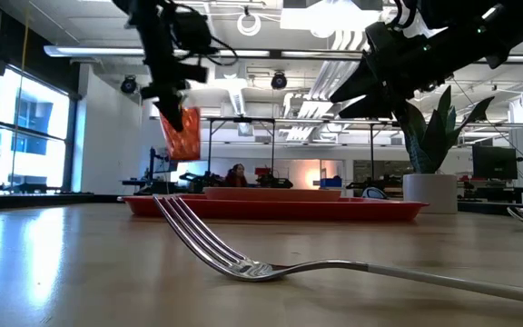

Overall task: Pick and place plate/cup/fork/spoon on tray
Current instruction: Put the orange cup to the left on the red tray, then put the orange spoon to the right of the light orange plate on the red tray

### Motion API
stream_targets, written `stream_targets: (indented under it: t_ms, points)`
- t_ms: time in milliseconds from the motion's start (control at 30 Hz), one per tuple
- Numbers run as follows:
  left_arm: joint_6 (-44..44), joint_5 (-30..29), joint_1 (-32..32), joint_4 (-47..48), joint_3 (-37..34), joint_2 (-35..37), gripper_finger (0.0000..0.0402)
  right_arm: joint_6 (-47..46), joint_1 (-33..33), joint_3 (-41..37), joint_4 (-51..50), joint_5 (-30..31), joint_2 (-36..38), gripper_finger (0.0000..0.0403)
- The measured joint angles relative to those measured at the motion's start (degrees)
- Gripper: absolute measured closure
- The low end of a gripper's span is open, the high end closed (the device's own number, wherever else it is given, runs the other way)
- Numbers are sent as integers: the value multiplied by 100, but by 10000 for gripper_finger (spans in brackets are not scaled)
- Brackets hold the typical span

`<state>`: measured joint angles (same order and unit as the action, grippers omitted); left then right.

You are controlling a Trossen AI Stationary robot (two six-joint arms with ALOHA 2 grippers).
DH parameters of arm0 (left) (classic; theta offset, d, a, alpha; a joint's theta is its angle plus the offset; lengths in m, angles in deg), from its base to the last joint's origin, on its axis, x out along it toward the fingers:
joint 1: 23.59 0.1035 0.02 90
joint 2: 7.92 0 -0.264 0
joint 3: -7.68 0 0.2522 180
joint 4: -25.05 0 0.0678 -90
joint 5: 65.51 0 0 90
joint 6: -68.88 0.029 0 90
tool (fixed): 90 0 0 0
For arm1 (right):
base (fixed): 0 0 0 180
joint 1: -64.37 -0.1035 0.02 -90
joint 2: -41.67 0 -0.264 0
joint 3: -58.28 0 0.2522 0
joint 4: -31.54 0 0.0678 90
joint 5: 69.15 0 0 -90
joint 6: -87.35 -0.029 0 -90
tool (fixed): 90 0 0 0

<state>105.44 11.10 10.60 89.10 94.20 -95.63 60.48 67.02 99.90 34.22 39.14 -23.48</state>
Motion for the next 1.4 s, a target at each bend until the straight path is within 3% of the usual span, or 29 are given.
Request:
stream_targets:
  t_ms: [333, 600, 833, 1033, 1233, 1400]
  points:
    - [110, 222, 158, 0, 673, -1447, 397, 235, 0, 350, -237, 0, 0, 203]
    - [-497, 822, 151, 233, 830, -1813, 380, 384, 2, 435, -581, 106, 0, 203]
    - [-1152, 812, 134, 167, 830, -1883, 370, 273, 127, 435, -583, 108, 0, 203]
    - [-1550, 641, 138, 211, 828, -1837, 311, 114, 216, 435, -593, 262, 0, 203]
    - [-2014, -356, 82, 176, 828, -1562, 227, -188, 314, 435, -627, 412, 0, 203]
    - [-2298, -298, -104, 215, 824, -964, 179, -441, 385, 439, -882, 526, 0, 207]
